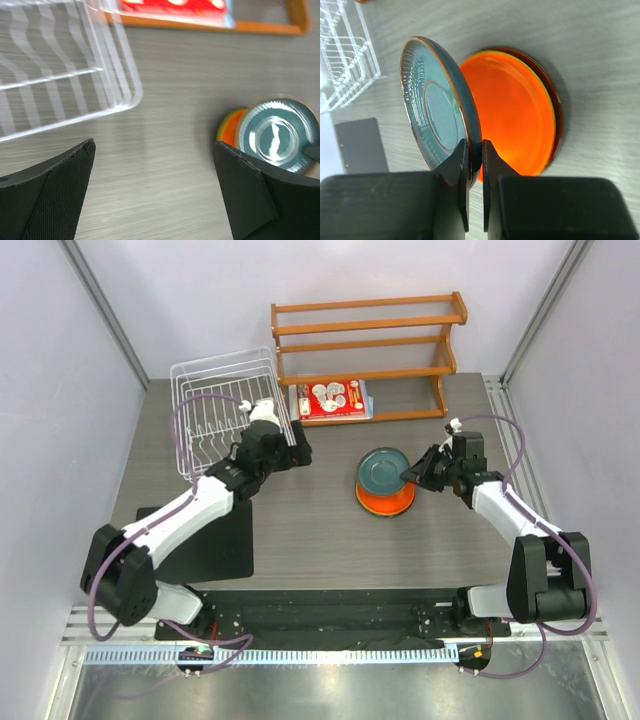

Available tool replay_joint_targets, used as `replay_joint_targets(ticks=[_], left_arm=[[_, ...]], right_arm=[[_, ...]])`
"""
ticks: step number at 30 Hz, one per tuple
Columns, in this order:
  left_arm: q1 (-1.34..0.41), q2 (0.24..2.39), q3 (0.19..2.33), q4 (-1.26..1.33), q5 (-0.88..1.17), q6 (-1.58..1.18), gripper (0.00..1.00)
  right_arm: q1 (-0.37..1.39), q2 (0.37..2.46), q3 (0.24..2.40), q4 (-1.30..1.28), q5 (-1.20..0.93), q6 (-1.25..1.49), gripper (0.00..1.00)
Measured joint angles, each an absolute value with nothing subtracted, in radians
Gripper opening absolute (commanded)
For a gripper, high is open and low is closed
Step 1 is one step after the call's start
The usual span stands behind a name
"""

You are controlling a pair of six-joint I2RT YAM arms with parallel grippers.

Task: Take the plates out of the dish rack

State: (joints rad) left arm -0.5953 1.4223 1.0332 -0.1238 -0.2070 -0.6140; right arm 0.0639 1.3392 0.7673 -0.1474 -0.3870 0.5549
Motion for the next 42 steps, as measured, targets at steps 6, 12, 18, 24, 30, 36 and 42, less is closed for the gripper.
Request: replay_joint_targets(ticks=[6, 12, 18, 24, 30, 36, 42], left_arm=[[-0.595, 1.269, 0.966, -0.178, -0.443, -0.533, 0.99], [-0.596, 1.182, 0.910, -0.204, -0.582, -0.488, 1.00], [-0.596, 1.157, 0.890, -0.212, -0.636, -0.476, 0.99], [-0.596, 1.156, 0.886, -0.215, -0.647, -0.467, 0.99], [-0.596, 1.156, 0.886, -0.221, -0.671, -0.467, 0.99], [-0.596, 1.157, 0.886, -0.236, -0.698, -0.463, 0.99], [-0.596, 1.184, 0.931, -0.314, -0.698, -0.470, 0.99]], right_arm=[[0.059, 1.340, 0.749, -0.191, -0.353, 0.535, 0.01], [0.054, 1.359, 0.749, -0.213, -0.334, 0.525, 0.01], [0.054, 1.413, 0.749, -0.217, -0.347, 0.519, 0.01], [0.049, 1.421, 0.749, -0.210, -0.384, 0.517, 0.51], [0.049, 1.420, 0.749, -0.205, -0.412, 0.502, 0.80], [0.049, 1.396, 0.764, -0.231, -0.372, 0.472, 0.95], [0.059, 1.273, 0.776, -0.265, -0.167, 0.433, 1.00]])
